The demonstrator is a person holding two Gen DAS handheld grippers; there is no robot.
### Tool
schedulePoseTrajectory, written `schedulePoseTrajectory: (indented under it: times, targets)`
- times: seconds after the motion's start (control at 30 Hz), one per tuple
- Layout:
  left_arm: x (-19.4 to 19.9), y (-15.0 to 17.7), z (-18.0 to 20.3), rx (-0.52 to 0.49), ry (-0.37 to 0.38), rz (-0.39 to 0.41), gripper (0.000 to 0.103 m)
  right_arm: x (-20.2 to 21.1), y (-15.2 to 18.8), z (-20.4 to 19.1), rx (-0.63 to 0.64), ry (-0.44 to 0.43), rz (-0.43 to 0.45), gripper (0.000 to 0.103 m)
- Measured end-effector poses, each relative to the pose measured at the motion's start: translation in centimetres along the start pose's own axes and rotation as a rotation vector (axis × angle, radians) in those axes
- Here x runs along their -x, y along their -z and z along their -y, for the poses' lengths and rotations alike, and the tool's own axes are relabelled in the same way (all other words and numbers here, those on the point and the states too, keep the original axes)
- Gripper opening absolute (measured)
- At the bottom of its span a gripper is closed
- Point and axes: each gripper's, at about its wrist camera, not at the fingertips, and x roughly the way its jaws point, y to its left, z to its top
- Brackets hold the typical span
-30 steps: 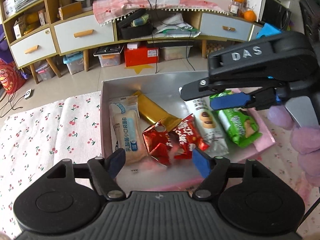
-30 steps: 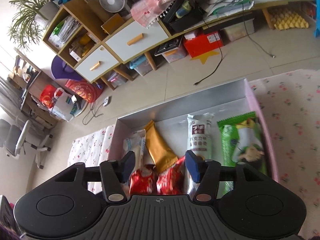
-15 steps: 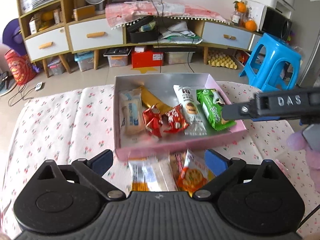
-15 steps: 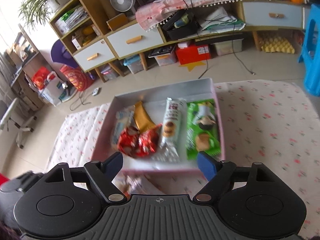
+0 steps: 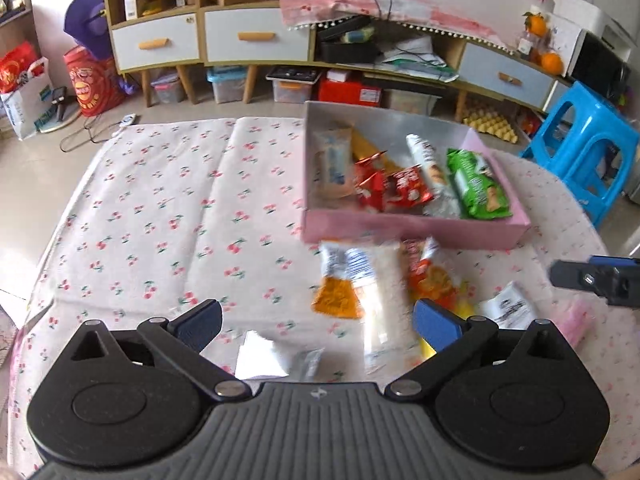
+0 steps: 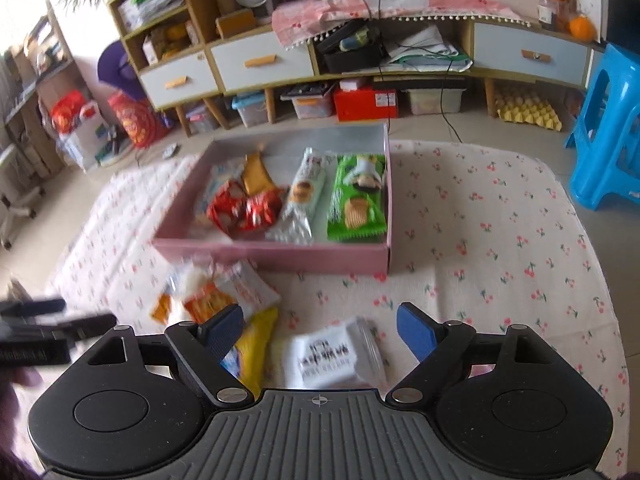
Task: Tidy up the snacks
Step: 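Open both grippers over the pink box and move back to the snack pile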
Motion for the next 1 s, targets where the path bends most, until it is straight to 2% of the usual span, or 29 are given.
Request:
schedulePoseTrajectory:
  times: [0.13, 0.23, 0.37, 0.53, 0.63, 0.7, 0.87, 1.0]
  targets:
    - [-0.5, 0.9, -1.2, -0.009, -0.037, -0.011, 0.102, -0.6, 1.2, -0.5, 0.076, 0.019, -0.024, 0.086]
    - [-1.4, 1.2, -2.9, 0.057, -0.052, -0.063, 0.100, -1.4, 1.8, -0.8, 0.087, 0.021, -0.039, 0.086]
    - [-2.7, 1.7, -5.6, 0.264, -0.051, -0.167, 0.089, -2.9, 1.6, -0.9, 0.056, 0.018, -0.075, 0.086]
    - [-3.9, 2.3, -7.2, 0.521, 0.047, -0.237, 0.074, -4.0, 1.0, -1.0, -0.029, -0.024, -0.082, 0.086]
    - [-3.7, 2.4, -7.0, 0.589, 0.056, -0.217, 0.069, -4.6, 0.5, -1.1, -0.097, -0.074, -0.084, 0.086]
    - [-3.6, 2.2, -7.0, 0.620, 0.054, -0.199, 0.059, -5.0, 0.1, -1.1, -0.149, -0.111, -0.077, 0.086]
    - [-4.2, 1.9, -6.9, 0.697, -0.003, -0.187, 0.054, -6.1, -0.7, -1.6, -0.239, -0.144, -0.060, 0.085]
    - [-4.4, 1.8, -6.7, 0.725, -0.040, -0.171, 0.052, -7.1, -1.1, -2.4, -0.262, -0.156, -0.066, 0.084]
